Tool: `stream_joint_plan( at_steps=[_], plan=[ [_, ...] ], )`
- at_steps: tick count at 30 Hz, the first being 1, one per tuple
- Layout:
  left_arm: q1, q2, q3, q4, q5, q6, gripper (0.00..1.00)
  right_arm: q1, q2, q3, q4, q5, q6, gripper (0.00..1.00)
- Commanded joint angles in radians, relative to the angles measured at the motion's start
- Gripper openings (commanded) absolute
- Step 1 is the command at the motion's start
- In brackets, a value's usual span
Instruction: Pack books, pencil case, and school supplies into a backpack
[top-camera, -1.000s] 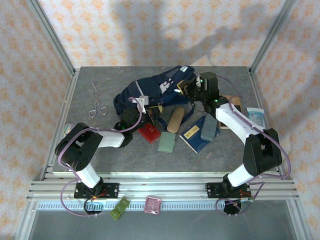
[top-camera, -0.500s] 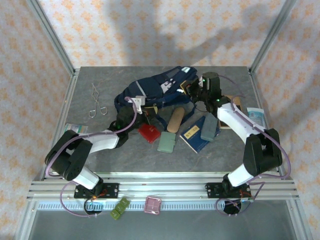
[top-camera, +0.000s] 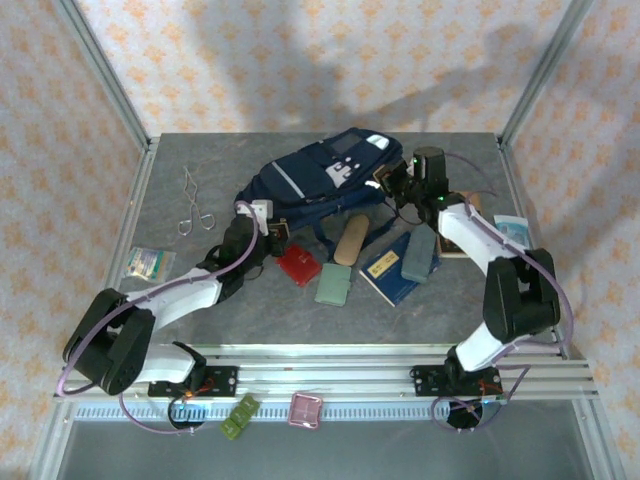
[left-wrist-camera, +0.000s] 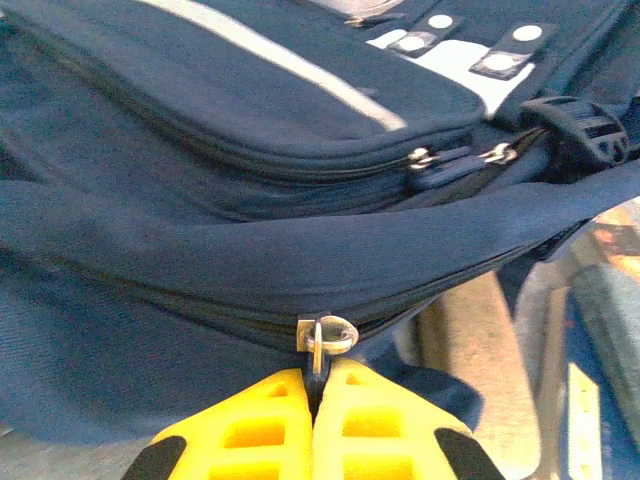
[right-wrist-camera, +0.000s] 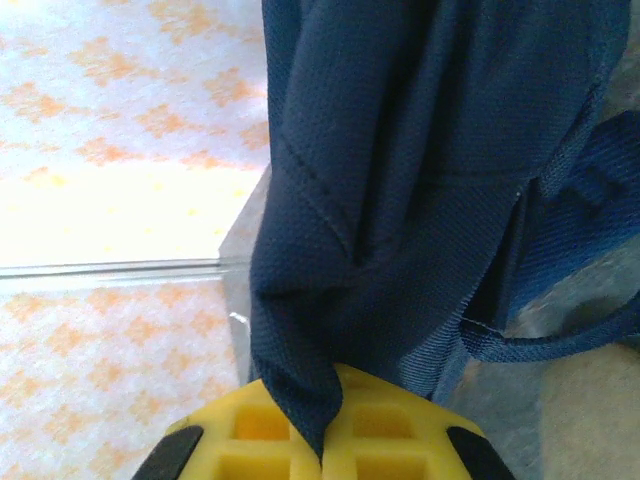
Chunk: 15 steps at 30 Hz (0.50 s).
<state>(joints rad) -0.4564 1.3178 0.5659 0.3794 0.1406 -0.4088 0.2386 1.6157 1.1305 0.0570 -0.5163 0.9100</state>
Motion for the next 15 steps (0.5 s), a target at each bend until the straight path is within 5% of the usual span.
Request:
stream_joint_plan(
  at_steps=[1, 7, 11, 15],
  plan=[
    [0.012, -0.048, 0.021, -0.17, -0.135, 0.06, 0.0, -0.036, 0.085, 0.08, -0.016, 0.103, -0.071, 0.0],
    [-0.039, -0.059, 0.044, -0.164, -0.07, 0.072, 0.0, -0.07, 0.239, 0.189, -0.077, 0.099, -0.109, 0.0],
    [-0.107, -0.016, 0.089, -0.133, -0.062, 0.046, 0.0, -0.068, 0.245, 0.197, -0.15, 0.01, -0.121, 0.36],
    [-0.138, 0.022, 0.12, -0.092, -0.048, 0.015, 0.0, -0.063, 0.106, 0.089, -0.182, -0.044, -0.123, 0.46]
  ],
)
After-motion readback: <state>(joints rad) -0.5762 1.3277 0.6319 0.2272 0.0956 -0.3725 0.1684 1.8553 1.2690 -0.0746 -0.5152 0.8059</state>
